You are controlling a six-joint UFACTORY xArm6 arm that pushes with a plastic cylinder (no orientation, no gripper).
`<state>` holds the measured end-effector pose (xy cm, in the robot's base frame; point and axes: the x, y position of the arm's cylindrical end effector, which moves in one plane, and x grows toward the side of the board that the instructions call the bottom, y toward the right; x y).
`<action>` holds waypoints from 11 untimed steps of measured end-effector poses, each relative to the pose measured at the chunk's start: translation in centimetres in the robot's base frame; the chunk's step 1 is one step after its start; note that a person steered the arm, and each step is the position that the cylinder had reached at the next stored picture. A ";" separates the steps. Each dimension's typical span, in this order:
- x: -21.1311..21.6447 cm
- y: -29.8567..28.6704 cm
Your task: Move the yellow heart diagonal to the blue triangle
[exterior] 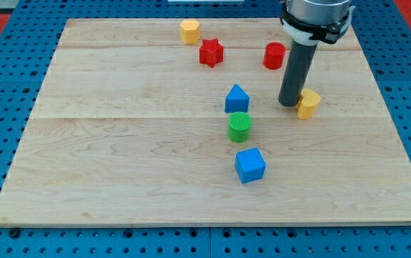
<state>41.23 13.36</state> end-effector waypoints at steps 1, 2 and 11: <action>0.1 0.2; 0.1 0.2; 8.8 0.0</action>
